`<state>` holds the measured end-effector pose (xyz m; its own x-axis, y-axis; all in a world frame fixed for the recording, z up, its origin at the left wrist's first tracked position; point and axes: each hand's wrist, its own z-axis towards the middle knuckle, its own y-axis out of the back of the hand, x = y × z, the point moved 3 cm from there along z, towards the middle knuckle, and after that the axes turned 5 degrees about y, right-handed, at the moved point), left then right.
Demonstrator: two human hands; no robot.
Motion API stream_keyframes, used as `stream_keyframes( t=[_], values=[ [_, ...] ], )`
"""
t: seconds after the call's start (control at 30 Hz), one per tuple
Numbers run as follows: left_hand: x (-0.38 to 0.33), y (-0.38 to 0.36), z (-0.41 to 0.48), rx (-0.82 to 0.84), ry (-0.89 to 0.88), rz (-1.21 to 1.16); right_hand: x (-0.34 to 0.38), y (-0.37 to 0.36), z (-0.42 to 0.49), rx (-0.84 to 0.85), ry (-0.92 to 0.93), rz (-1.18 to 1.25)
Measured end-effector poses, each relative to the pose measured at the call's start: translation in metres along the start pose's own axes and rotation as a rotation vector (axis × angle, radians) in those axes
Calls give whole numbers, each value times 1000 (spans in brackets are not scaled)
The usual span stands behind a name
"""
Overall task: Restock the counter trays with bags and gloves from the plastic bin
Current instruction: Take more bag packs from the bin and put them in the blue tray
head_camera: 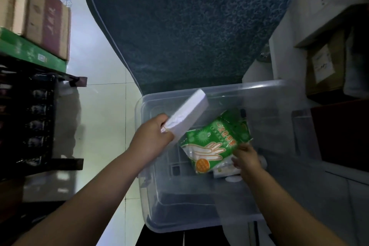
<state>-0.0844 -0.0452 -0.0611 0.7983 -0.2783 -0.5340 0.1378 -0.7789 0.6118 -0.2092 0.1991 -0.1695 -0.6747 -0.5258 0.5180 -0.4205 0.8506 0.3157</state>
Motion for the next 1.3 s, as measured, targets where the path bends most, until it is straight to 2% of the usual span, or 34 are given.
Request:
stream_keyframes(
  t=[0.07, 0.13, 0.27, 0.33, 0.4, 0.47, 0.53, 0.63, 0.7, 0.77, 0.83, 0.9, 1.0, 1.07, 1.3],
  values=[
    [4, 0, 1, -31, -6, -10, -18, -3, 7, 50, -109, -84],
    [6, -3, 2, -59, -16, -26, -24, -14, 11, 65, -146, -66],
    [7, -9, 1, -81, -24, -66, -19, -57, 8, 118, -100, 69],
    [5, -11, 0, -95, -32, -83, -19, -73, 4, 183, -47, 36],
    [3, -12, -1, -97, -35, -78, -21, -73, 4, 170, -7, -132],
    [0, -13, -1, -96, -38, -71, -23, -57, 11, 45, 57, -351],
    [0, -13, -1, -105, -39, -69, -21, -32, 19, -104, 93, -459],
    [1, -14, 1, -113, -43, -63, -17, -2, 38, -186, 231, -669],
    [2, -17, 2, -105, -38, -60, -13, 7, 49, -129, 429, -892],
    [3, -22, 3, -82, -35, -64, -8, 5, 56, 17, 627, -1104],
    [4, -25, 3, -66, -31, -74, -8, 1, 60, 170, 703, -1333],
    [3, -27, 2, -61, -25, -76, -8, -1, 62, 245, 686, -1530],
    [-3, -26, -1, -61, -25, -98, -4, 2, 58, 309, 606, -1658],
    [-8, -24, -3, -50, -39, -108, -3, 2, 50, 354, 640, -1743],
    [-28, -7, -10, -73, -96, -45, -6, 17, 3, 400, 440, -1502]
  ],
)
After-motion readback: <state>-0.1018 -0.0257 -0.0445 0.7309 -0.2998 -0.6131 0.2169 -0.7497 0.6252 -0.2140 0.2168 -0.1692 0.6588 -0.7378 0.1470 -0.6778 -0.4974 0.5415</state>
